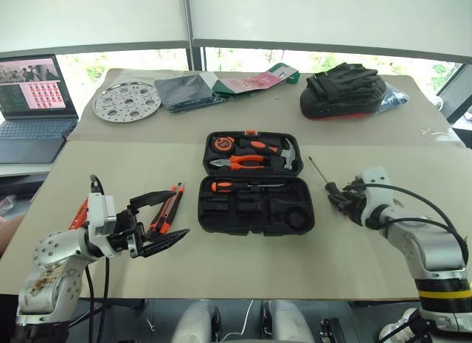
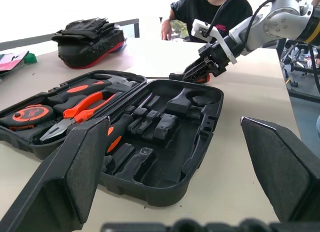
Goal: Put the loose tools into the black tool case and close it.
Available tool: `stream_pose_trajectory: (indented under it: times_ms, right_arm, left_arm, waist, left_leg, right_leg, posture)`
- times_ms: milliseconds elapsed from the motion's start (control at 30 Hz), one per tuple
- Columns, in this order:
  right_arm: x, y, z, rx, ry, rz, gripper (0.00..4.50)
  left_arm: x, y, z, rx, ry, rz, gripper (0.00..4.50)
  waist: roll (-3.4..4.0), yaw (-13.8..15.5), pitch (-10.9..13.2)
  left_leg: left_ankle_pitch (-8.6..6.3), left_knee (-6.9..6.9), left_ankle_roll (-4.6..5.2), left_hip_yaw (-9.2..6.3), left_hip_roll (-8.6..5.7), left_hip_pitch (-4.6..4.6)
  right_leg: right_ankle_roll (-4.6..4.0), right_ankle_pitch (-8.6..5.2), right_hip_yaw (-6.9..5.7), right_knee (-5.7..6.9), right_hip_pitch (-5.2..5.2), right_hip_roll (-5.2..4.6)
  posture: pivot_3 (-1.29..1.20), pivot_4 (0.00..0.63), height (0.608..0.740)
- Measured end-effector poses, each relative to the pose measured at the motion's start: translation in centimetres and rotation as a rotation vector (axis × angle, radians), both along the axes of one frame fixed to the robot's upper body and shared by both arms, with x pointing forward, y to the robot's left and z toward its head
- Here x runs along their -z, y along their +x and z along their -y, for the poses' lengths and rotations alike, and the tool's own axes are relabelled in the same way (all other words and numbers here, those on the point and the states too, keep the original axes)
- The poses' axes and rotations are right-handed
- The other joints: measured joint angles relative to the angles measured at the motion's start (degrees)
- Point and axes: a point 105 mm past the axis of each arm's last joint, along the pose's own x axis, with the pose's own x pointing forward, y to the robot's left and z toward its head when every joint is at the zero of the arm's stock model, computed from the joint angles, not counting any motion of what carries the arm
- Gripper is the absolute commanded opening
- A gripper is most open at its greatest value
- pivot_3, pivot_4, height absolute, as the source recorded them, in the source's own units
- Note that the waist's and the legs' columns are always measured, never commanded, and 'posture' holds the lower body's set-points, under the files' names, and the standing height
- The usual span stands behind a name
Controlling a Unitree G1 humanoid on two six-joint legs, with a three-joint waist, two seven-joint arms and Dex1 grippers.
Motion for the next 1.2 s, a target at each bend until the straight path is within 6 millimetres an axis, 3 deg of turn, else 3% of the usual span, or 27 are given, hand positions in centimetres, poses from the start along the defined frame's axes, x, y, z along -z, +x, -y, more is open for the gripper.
stream_pose_trajectory:
  times_ms: [100, 167, 267, 333, 367, 433, 600, 800, 1200]
  right_arm:
    - [-1.5, 0.1, 0.8, 0.021, -0.032, 0.107, 1.04]
    - [-4.0, 0.6, 0.2, -0.046, -0.016, 0.225, 1.04]
    - [-9.8, 0.5, -4.8, -0.46, -0.012, 0.425, 1.04]
    - [-11.8, -1.0, -8.4, -0.749, -0.053, 0.476, 1.04]
    - [-11.8, -1.7, -10.4, -0.9, -0.073, 0.463, 1.04]
    - [-10.7, -2.1, -12.5, -1.054, -0.096, 0.402, 1.04]
    - [-7.4, -1.0, -15.1, -1.221, -0.213, 0.222, 1.04]
    - [-4.1, 0.5, -13.9, -1.195, -0.309, 0.09, 1.04]
    - [-3.3, 1.1, -12.7, -1.2, -0.358, 0.061, 1.04]
  left_arm:
    - [-0.2, 0.1, 0.0, -0.015, -0.03, -0.005, 4.5]
    - [-0.3, 0.4, -0.1, -0.041, -0.06, -0.013, 4.5]
    - [-0.9, 0.3, 0.1, -0.049, -0.077, -0.006, 4.5]
    - [-0.9, 0.1, 0.1, -0.05, -0.075, -0.006, 4.5]
    - [-0.8, 0.1, 0.1, -0.055, -0.074, -0.014, 4.5]
    - [-0.6, 0.0, 0.1, -0.055, -0.071, -0.022, 4.5]
    - [-0.6, -0.2, 0.5, -0.029, -0.039, -0.033, 4.5]
    - [-0.4, -0.4, 0.9, -0.002, 0.002, -0.054, 4.5]
    - [0.0, -0.7, 0.9, 0.005, 0.011, -0.07, 4.5]
  waist:
    - [0.02, -0.1, 0.0]
    - [0.05, -0.4, 0.0]
    - [0.13, -1.5, 0.1]
    - [0.1, -1.7, 0.1]
    - [0.06, -1.6, 0.1]
    - [0.03, -1.5, 0.1]
    - [0.01, -0.8, 0.1]
    - [0.01, -0.3, 0.1]
    - [0.01, -0.8, 0.1]
  left_leg:
    - [0.0, -0.01, -0.01, 0.01, 0.0, -0.01]
    - [0.0, -0.01, -0.01, 0.04, 0.0, -0.01]
    - [-0.01, -0.1, 0.02, 0.06, 0.07, 0.08]
    - [-0.04, -0.17, 0.07, 0.0, 0.16, 0.13]
    - [-0.03, -0.17, 0.05, -0.03, 0.18, 0.12]
    - [0.04, -0.14, -0.07, -0.01, 0.12, 0.06]
    - [-0.03, -0.01, 0.05, 0.04, 0.0, -0.03]
    - [-0.02, -0.03, 0.02, 0.05, -0.02, -0.15]
    - [0.03, -0.04, -0.07, 0.04, 0.01, -0.12]
  right_leg:
    - [0.05, 0.02, 0.01, -0.07, 0.0, 0.02]
    - [0.1, 0.06, 0.07, -0.1, -0.02, 0.06]
    - [0.13, 0.15, 0.21, -0.26, 0.0, 0.24]
    - [0.12, 0.15, 0.16, -0.36, 0.08, 0.36]
    - [0.11, 0.15, 0.14, -0.36, 0.07, 0.37]
    - [0.09, 0.17, 0.14, -0.35, 0.03, 0.27]
    - [0.15, 0.21, 0.1, -0.44, 0.04, 0.07]
    - [0.16, 0.21, 0.01, -0.49, -0.06, 0.04]
    - [0.16, 0.21, -0.02, -0.47, -0.02, 0.05]
  posture:
    - [0.0, 0.15, 0.74]
    - [0.0, 0.15, 0.74]
    - [0.0, 0.15, 0.74]
    - [0.0, 0.15, 0.74]
    - [0.0, 0.15, 0.74]
    - [0.0, 0.15, 0.74]
    - [0.0, 0.15, 0.74]
    - [0.0, 0.15, 0.74]
    - [0.0, 0.15, 0.74]
